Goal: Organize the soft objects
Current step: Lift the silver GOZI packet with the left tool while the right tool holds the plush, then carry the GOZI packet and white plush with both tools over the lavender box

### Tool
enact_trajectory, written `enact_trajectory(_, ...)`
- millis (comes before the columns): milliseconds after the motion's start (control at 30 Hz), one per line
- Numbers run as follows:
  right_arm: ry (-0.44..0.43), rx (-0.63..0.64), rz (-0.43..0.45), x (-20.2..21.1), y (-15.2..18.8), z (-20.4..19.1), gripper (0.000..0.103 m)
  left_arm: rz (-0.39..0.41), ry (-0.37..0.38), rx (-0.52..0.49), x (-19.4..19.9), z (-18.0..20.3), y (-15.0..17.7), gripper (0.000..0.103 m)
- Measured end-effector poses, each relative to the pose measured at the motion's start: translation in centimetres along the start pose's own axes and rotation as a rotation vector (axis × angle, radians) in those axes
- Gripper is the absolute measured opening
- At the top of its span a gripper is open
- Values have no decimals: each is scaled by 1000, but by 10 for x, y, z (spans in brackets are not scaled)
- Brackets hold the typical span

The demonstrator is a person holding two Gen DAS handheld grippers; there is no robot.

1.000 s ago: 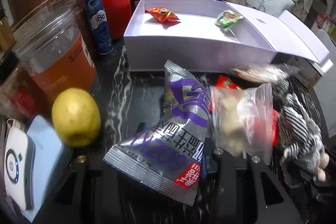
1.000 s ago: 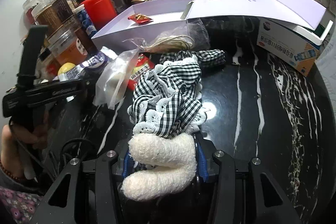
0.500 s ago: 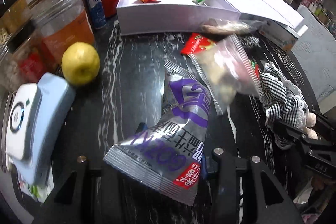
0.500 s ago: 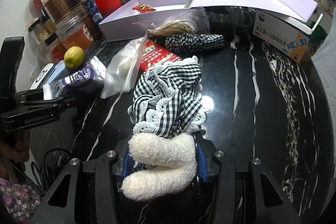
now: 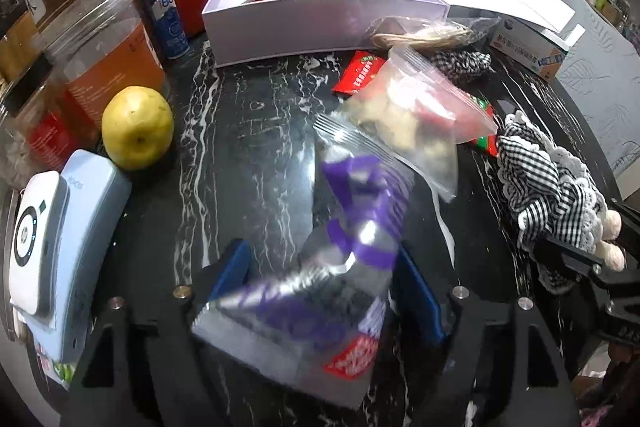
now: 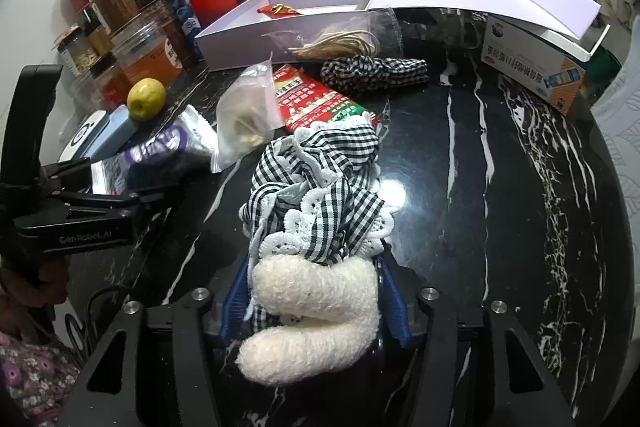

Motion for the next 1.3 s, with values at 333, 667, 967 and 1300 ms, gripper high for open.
enact_trajectory(333, 14, -6, 0, -3, -6, 2, 71, 53, 35, 24, 2, -4, -7, 74)
enact_trajectory(667, 15, -12, 27, 0, -5, 8, 55, 98, 94, 13, 5, 3, -8, 41)
enact_trajectory(967, -7, -7, 22, 5, -1, 1, 50, 132, 109, 0, 26, 3, -2, 40)
enact_trajectory(1300, -62, 0, 64, 27, -4, -11, 50, 208, 139, -22, 62, 7, -3, 40)
Point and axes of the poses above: each gripper's, at about its wrist camera, not at the fingertips, and x roughly against the way its jaws point, z to its right, y to its underside, the point moved 6 cm from there along -x, roughly the way its jaws point, and after that the axes turned 15 degrees about -z, right-handed, at the moved point
